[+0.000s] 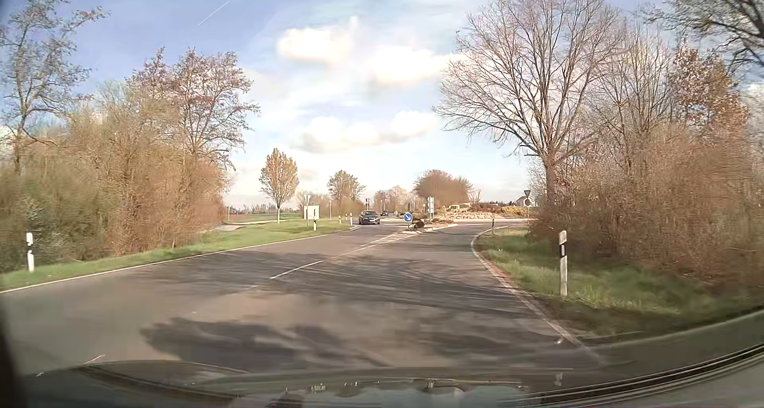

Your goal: Follow the waypoints while adhering to traffic rules and regulations

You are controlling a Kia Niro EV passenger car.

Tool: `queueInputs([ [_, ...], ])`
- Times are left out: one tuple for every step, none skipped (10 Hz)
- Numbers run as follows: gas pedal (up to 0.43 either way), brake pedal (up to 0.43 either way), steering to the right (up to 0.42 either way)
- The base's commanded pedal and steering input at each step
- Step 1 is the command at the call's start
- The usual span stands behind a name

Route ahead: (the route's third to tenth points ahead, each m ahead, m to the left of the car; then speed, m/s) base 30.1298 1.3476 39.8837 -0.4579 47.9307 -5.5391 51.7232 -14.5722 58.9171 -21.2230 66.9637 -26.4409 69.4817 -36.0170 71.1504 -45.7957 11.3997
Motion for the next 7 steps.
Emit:
queueInputs([
  [0.0, 0.0, 0.013],
  [0.0, 0.0, 0.013],
  [0.0, 0.0, 0.013],
  [0.0, 0.0, 0.013],
  [0.0, 0.0, 0.015],
  [0.0, 0.0, 0.019],
  [0.008, 0.0, 0.023],
])
